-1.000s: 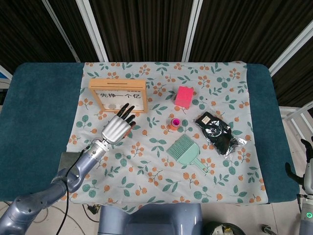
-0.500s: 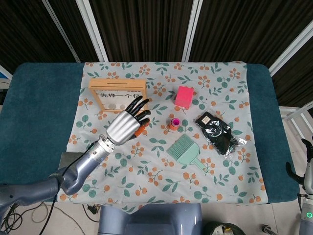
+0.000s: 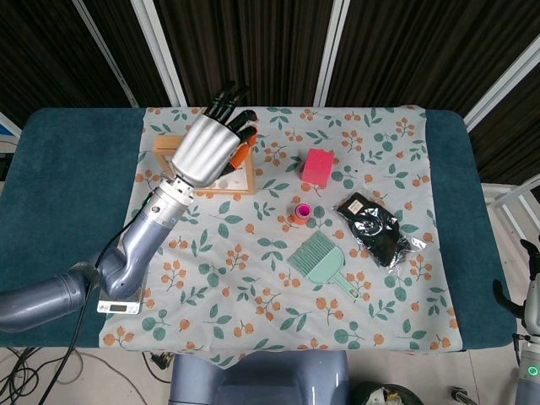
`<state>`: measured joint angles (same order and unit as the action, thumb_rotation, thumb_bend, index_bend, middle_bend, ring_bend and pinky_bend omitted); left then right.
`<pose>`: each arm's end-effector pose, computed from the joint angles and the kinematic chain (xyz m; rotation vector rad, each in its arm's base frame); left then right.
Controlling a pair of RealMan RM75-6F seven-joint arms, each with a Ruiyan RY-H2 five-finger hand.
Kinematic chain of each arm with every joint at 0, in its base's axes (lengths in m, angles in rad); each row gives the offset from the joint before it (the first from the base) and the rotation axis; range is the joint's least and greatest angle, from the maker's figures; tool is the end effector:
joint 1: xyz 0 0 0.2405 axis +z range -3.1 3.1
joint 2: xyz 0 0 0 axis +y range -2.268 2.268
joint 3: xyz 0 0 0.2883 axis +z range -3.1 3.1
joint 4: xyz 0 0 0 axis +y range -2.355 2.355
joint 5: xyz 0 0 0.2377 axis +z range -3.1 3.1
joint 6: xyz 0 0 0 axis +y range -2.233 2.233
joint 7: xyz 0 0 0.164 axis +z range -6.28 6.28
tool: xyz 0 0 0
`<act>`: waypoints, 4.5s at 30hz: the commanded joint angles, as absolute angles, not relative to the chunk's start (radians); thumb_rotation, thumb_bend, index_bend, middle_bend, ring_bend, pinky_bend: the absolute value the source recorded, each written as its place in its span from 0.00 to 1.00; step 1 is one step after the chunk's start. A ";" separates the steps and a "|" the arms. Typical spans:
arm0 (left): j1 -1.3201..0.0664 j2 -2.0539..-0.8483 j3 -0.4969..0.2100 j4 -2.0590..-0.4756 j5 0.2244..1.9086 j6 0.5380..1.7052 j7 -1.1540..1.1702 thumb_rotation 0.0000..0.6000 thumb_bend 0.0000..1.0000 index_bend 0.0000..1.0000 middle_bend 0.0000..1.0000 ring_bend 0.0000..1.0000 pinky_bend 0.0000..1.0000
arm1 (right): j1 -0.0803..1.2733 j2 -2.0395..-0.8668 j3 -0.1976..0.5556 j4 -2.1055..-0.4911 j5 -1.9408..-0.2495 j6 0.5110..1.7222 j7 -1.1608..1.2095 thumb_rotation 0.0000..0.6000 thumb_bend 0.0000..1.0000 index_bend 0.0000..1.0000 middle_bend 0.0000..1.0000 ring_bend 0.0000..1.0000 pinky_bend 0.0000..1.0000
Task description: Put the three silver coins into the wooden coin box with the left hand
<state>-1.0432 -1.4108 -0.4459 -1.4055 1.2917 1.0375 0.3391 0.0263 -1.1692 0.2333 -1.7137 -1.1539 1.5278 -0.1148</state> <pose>0.0151 0.4832 0.0824 -1.7337 -0.2994 -1.3498 -0.3704 -0.2138 0.1717 0.9412 -0.9775 0.8396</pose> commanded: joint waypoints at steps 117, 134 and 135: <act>-1.065 -1.549 -0.299 -0.955 1.224 0.880 0.133 1.00 0.25 0.51 0.21 0.00 0.00 | 0.025 -1.166 0.243 -1.724 -1.127 1.528 -0.129 1.00 0.39 0.18 0.05 0.02 0.00; -0.959 -1.445 -0.344 -1.171 1.306 1.207 0.137 1.00 0.26 0.46 0.16 0.00 0.00 | 0.026 -1.165 0.245 -1.723 -1.122 1.525 -0.130 1.00 0.39 0.18 0.05 0.02 0.00; -0.931 -1.427 -0.337 -1.206 1.321 1.255 0.149 1.00 0.26 0.46 0.15 0.00 0.00 | 0.026 -1.165 0.244 -1.721 -1.123 1.523 -0.128 1.00 0.39 0.18 0.05 0.02 0.00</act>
